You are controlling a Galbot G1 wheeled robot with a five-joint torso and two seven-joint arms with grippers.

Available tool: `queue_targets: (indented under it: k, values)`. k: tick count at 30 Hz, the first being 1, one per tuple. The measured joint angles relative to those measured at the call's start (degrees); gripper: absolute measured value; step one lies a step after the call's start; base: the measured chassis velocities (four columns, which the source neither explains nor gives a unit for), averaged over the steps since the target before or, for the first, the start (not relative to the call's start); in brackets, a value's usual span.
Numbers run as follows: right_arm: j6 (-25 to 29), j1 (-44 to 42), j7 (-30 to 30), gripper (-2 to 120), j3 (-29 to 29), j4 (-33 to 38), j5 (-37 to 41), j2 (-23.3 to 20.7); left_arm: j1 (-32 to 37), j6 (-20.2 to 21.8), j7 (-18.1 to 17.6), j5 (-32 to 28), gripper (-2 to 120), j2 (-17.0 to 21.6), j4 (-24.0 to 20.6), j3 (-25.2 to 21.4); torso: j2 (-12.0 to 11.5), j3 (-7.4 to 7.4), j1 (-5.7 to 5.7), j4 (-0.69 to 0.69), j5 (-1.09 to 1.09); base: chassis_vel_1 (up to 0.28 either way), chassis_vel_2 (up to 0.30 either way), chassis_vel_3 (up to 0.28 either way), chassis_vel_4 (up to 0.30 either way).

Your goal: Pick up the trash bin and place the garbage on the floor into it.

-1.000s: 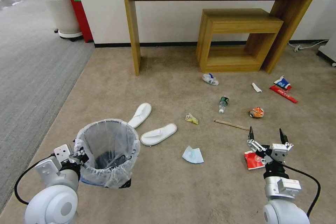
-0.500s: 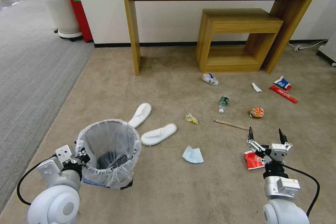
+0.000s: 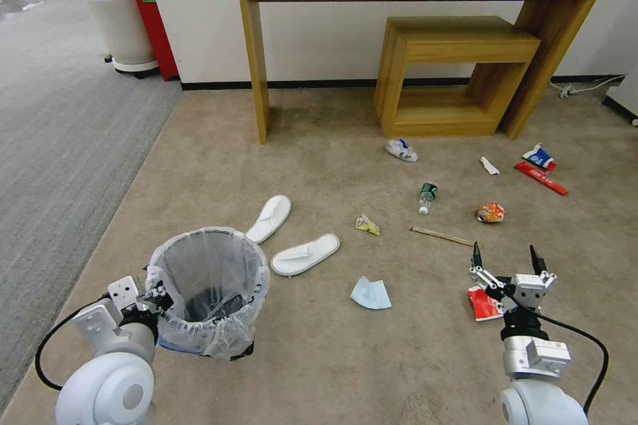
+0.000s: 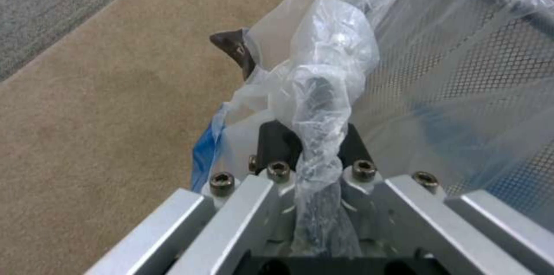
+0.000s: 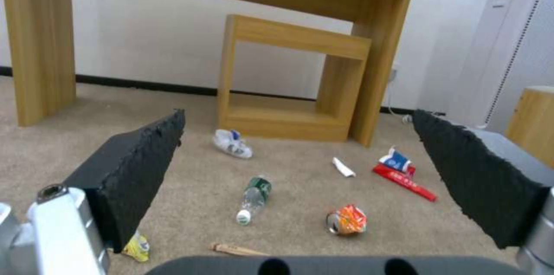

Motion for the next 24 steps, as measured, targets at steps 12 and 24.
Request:
queue_targets:
  k: [12, 24]
  values:
    - [-0.9, -0.2, 0.0, 98, 0.1, 0.5, -0.3, 0.1, -0.1, -0.2, 0.4, 0.4, 3, 0.0, 0.3, 0.3, 0.0, 0.0, 0.0, 0.0, 0.0, 0.0, 0.0, 0.0, 0.0]
    - [-0.9, -0.1, 0.1, 100, 0.1, 0.5, -0.3, 0.1, 0.0, -0.4, 0.6, 1.1, 3, -0.4, 0.6, 0.8, 0.0, 0.0, 0.0, 0.0, 0.0, -0.061, 0.079, 0.071, -0.085]
